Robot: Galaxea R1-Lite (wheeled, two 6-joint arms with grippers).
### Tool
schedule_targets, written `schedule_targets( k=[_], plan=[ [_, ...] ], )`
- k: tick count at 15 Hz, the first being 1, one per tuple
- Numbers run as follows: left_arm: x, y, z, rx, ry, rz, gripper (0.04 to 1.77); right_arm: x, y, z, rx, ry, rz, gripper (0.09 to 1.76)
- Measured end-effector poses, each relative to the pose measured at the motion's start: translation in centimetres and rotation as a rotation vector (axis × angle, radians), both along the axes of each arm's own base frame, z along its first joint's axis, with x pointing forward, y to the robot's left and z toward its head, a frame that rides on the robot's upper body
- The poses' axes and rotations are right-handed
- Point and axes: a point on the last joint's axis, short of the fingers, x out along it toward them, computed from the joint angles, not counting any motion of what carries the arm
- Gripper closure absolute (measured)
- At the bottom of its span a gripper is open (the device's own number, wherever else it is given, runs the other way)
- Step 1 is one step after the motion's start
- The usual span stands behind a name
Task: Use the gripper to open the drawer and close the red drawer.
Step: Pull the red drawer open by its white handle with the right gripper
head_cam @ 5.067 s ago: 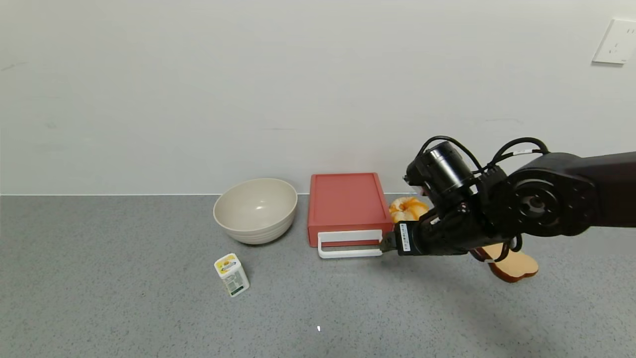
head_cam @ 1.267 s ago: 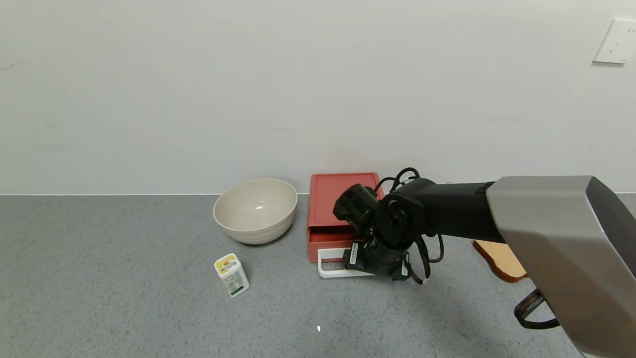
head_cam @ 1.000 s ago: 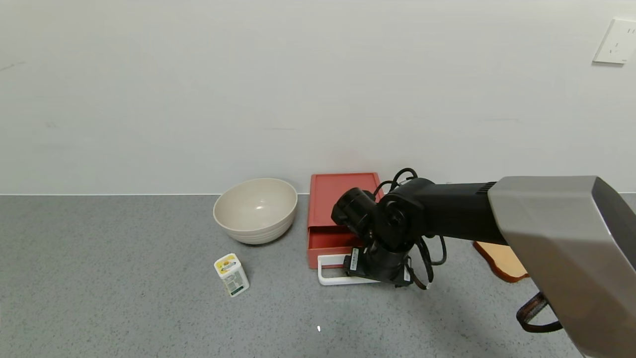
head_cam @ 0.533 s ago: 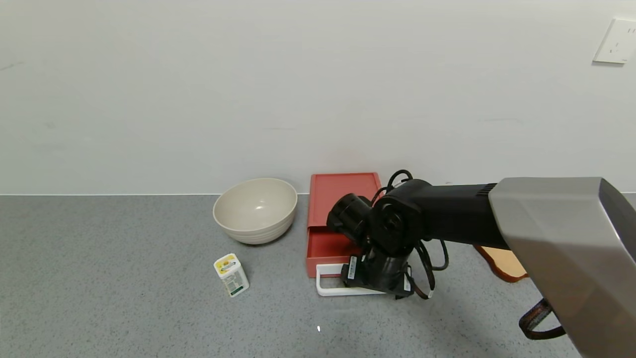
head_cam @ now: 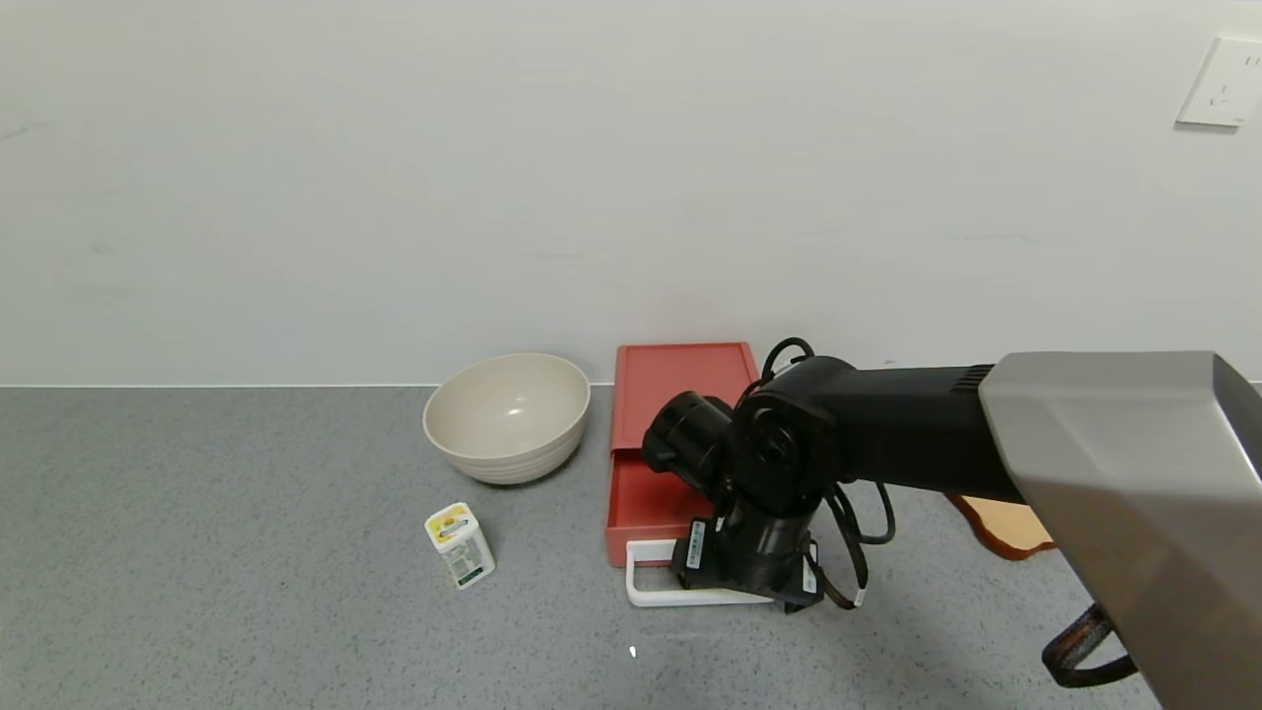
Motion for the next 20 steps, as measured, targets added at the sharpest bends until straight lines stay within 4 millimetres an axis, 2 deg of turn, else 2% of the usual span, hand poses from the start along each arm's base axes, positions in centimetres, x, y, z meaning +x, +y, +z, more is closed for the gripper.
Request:
schedule_targets(
  k=[12,20],
  plan=[
    [0.0,0.0,0.0,0.000,0.001,-0.006,0.09,-1.0,0.1,-0.4,0.015,0.062,0.023,0.14],
    [0.0,0.0,0.0,0.000,0.001,-0.006,0.09,-2.6,0.4,-0.5,-0.004,0.091,0.052,0.14]
  ],
)
